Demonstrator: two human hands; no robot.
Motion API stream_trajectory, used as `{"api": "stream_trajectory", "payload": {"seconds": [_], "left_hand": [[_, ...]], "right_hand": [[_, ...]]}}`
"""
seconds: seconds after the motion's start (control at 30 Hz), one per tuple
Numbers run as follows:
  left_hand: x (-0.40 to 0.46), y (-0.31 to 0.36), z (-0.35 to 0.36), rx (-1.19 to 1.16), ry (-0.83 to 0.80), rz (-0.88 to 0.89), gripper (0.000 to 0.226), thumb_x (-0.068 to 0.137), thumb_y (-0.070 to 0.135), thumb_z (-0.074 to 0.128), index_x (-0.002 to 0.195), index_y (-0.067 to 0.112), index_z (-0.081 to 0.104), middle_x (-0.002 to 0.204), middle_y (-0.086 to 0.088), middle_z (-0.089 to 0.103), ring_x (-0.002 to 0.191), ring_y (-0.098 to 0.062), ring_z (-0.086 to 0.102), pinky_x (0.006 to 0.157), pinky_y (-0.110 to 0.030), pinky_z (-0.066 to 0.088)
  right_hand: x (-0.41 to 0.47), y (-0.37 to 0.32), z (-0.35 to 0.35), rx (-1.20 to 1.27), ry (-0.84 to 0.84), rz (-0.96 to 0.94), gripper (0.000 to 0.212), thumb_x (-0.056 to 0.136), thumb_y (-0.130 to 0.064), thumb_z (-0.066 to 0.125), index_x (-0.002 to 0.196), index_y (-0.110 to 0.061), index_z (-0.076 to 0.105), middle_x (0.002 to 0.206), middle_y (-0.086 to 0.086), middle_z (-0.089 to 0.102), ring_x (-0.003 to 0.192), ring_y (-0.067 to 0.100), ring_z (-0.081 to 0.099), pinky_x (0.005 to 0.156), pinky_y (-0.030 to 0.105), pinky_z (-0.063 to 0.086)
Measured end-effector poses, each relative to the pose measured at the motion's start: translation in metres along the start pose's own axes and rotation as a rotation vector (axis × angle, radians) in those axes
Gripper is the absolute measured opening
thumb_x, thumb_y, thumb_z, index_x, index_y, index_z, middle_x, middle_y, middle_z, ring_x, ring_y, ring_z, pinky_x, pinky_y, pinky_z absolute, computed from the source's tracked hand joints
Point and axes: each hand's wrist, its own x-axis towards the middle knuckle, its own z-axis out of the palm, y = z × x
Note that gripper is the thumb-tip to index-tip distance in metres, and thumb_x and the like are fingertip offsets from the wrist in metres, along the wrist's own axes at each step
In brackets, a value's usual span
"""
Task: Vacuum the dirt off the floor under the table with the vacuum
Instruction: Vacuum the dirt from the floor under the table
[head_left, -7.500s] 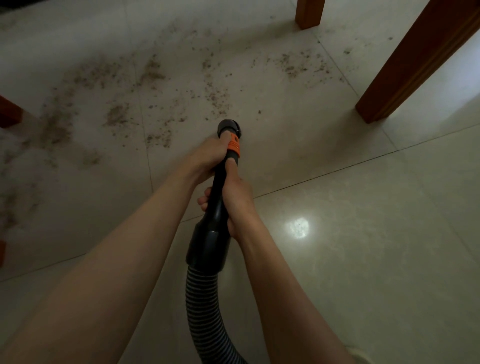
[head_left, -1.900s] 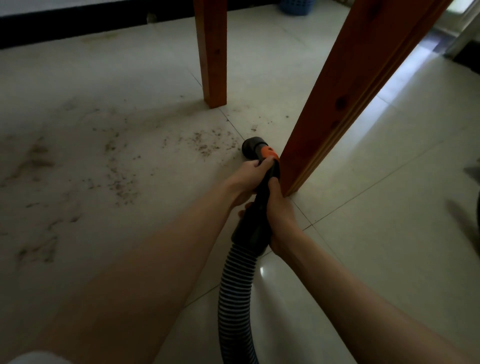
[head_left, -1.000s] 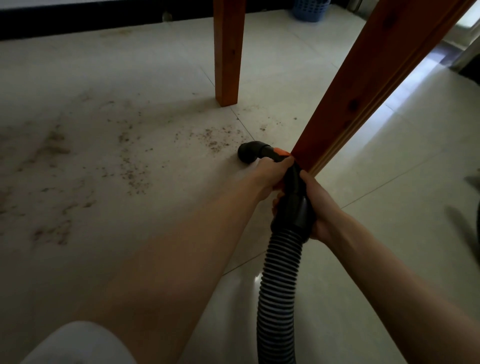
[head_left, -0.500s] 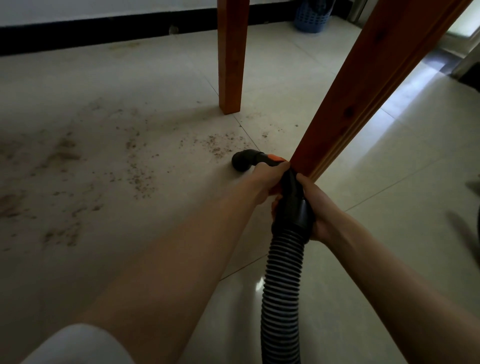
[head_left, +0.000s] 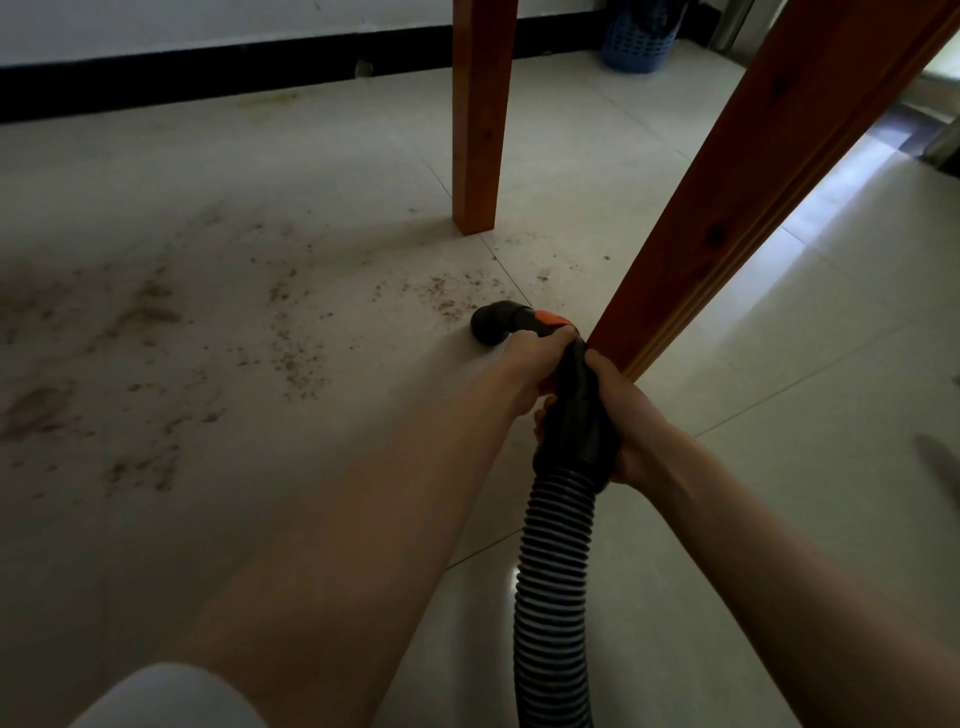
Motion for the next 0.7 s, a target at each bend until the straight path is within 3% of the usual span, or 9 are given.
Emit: {"api": "stream_trajectory", "payload": {"seconds": [0.27,0.5,0.6,0.7], "left_hand": [[0.003,0.0,-0.012,-0.103,0.081,-0.046,0.044,0.092,0.026,0.057,0.124,-0.002,0.048,0.108,-0.015,0.06,0.1,-0.028,0.061,0.082,-0.034,0.052],[0.018,0.002,-0.03,-0.095,0.141,-0.018,0.045,0.092,0.033,0.056,0.123,0.001,0.054,0.112,-0.013,0.062,0.101,-0.027,0.061,0.083,-0.037,0.052],[0.022,0.003,-0.032,-0.108,0.108,-0.003,0.042,0.092,0.032,0.057,0.118,-0.001,0.057,0.116,-0.015,0.062,0.106,-0.03,0.059,0.094,-0.041,0.05],[0.022,0.005,-0.026,-0.134,0.051,0.003,0.04,0.093,0.03,0.057,0.117,-0.003,0.056,0.118,-0.016,0.06,0.107,-0.029,0.059,0.091,-0.039,0.05]], "right_hand": [[0.002,-0.005,0.006,-0.065,-0.078,0.086,0.046,0.093,-0.048,0.049,0.094,-0.002,0.057,0.057,0.009,0.059,0.045,0.02,0.059,0.046,0.028,0.054],[0.013,0.0,0.028,-0.134,-0.112,0.005,0.048,0.098,-0.048,0.04,0.102,-0.003,0.053,0.053,0.009,0.062,0.046,0.018,0.062,0.047,0.027,0.054],[0.017,0.003,0.029,-0.139,-0.099,-0.047,0.046,0.099,-0.048,0.038,0.103,-0.005,0.053,0.053,0.008,0.064,0.049,0.018,0.064,0.05,0.029,0.055],[0.02,0.002,0.025,-0.116,-0.061,-0.079,0.045,0.099,-0.048,0.039,0.101,-0.006,0.054,0.051,0.007,0.063,0.047,0.018,0.063,0.052,0.029,0.056]]}}
